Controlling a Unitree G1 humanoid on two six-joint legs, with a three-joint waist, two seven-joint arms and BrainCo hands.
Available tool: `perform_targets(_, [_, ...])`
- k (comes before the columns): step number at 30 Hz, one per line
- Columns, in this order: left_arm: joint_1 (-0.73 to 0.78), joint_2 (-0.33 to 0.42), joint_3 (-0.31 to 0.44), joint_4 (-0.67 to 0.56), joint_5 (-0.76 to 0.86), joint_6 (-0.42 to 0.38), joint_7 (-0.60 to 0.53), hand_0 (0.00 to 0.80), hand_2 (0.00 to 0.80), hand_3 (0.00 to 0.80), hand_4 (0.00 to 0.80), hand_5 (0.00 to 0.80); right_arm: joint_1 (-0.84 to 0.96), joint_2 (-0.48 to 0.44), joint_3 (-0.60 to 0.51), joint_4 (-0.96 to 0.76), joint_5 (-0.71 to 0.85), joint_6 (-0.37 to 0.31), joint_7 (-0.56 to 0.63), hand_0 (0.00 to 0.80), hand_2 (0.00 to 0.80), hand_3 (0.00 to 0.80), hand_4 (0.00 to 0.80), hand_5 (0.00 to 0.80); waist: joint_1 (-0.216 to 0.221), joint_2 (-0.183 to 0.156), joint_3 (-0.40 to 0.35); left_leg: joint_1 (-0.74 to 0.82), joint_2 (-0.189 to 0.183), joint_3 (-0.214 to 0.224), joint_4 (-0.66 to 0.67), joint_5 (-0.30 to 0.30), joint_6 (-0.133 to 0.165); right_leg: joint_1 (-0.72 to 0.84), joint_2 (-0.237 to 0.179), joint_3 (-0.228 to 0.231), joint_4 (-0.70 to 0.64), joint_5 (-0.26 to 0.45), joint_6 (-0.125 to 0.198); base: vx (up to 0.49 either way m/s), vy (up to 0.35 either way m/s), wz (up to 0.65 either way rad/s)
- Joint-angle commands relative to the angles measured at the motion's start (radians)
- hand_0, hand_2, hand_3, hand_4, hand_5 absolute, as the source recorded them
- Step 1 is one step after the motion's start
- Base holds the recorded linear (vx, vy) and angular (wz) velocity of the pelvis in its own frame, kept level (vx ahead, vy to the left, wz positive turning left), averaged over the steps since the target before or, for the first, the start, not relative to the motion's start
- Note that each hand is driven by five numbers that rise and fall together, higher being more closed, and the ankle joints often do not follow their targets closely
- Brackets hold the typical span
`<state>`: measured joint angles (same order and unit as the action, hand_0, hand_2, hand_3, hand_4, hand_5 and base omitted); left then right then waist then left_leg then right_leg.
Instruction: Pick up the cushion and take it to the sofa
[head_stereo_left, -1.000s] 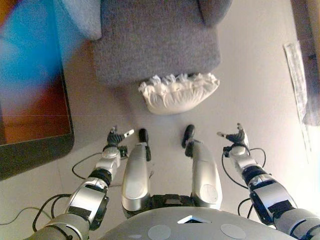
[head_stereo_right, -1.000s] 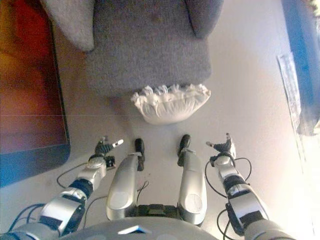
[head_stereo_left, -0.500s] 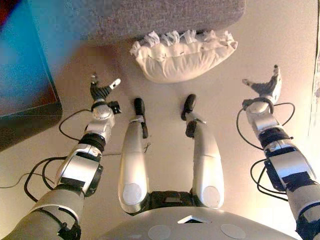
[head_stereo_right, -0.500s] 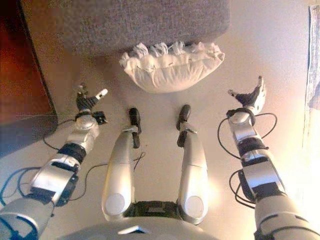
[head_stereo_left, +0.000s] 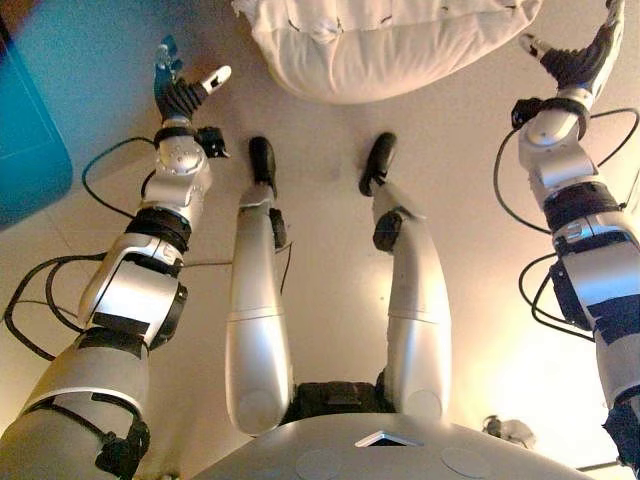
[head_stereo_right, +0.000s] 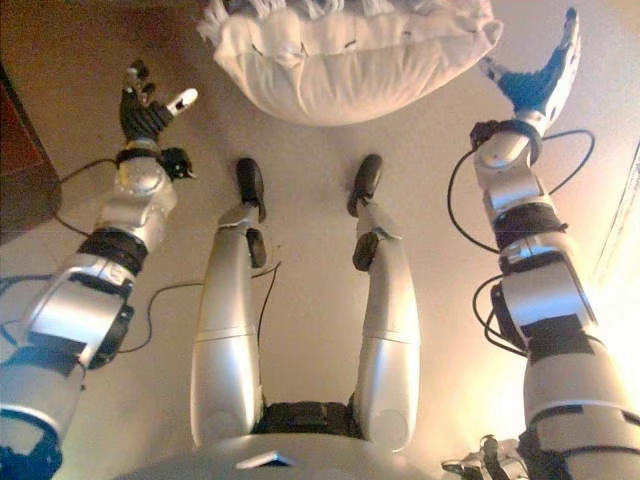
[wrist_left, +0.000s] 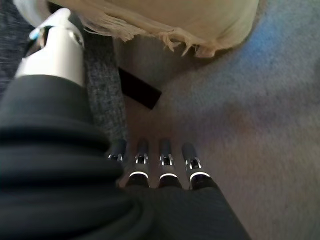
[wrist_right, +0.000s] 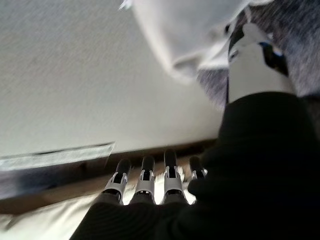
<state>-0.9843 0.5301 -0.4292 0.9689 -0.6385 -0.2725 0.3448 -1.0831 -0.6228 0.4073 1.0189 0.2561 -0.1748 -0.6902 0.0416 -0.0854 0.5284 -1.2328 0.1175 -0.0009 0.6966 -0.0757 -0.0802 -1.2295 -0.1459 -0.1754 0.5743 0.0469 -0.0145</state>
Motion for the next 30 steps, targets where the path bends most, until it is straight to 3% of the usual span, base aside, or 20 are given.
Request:
perform_targets(1, [-0.044,0.017,0.025,0.009,-0.071,-0.031,-0.071,0.0,0.0,0.0,0.0,0.0,-0.018,-0.079,0.038,0.005,0.051,-0.093,0.045,0.0,0.0,0.0,0.0,0.0,0.013,0.022,-0.008,-0.047,-0.031,-0.045,-0.079,0.018,-0.002,-0.002,-0.02,-0.028,0.131,-0.125,0.074,-0.037,-0.022,-0.04])
perform_targets(11, [-0.146,0.015,-0.043,-0.056,-0.301,0.052,-0.345,0.0,0.0,0.0,0.0,0.0,-0.11,-0.069,0.092,-0.037,0.222,-0.191,0.435,0.0,0.0,0.0,0.0,0.0,-0.001,0.018,-0.008,-0.142,-0.043,-0.059,-0.092,0.018,-0.026,-0.092,-0.028,-0.038,0.088,-0.106,0.097,-0.038,-0.003,0.0])
perform_targets(16, [-0.178,0.008,-0.068,-0.103,-0.417,0.133,-0.454,0.0,0.0,0.0,0.0,0.0,-0.132,-0.063,0.109,-0.069,0.336,-0.155,0.641,0.0,0.0,0.0,0.0,0.0,-0.011,0.016,-0.008,-0.145,-0.049,-0.064,-0.132,0.027,-0.037,-0.093,-0.024,-0.04,0.026,-0.087,0.108,0.0,0.004,-0.01])
perform_targets(19, [-0.189,0.004,-0.079,-0.124,-0.494,0.232,-0.572,0.0,0.0,0.0,0.0,0.0,-0.138,-0.063,0.116,-0.074,0.416,-0.114,0.759,0.0,0.0,0.0,0.0,0.0,-0.018,0.019,-0.008,-0.14,-0.053,-0.064,-0.158,0.035,-0.043,-0.088,-0.019,-0.035,-0.013,-0.076,0.113,0.006,0.032,-0.02])
perform_targets(23, [-0.196,-0.011,-0.128,-0.132,-0.536,0.335,-0.654,0.0,0.0,0.0,0.0,0.0,-0.16,-0.063,0.133,-0.076,0.447,-0.09,0.79,0.0,0.0,0.0,0.0,0.0,-0.027,0.026,-0.008,-0.122,-0.062,-0.065,-0.205,0.052,-0.048,-0.073,-0.005,-0.028,-0.067,-0.055,0.122,0.01,0.046,0.01])
perform_targets(30, [-0.223,-0.033,-0.15,-0.139,-0.697,0.418,-0.769,0.0,0.0,0.0,0.0,0.0,-0.228,-0.05,0.153,-0.064,0.448,-0.086,0.765,0.0,0.0,0.0,0.0,0.0,-0.035,0.039,-0.008,-0.12,-0.069,-0.064,-0.247,0.065,-0.051,-0.073,0.01,-0.011,-0.121,-0.04,0.129,0.019,0.05,0.01])
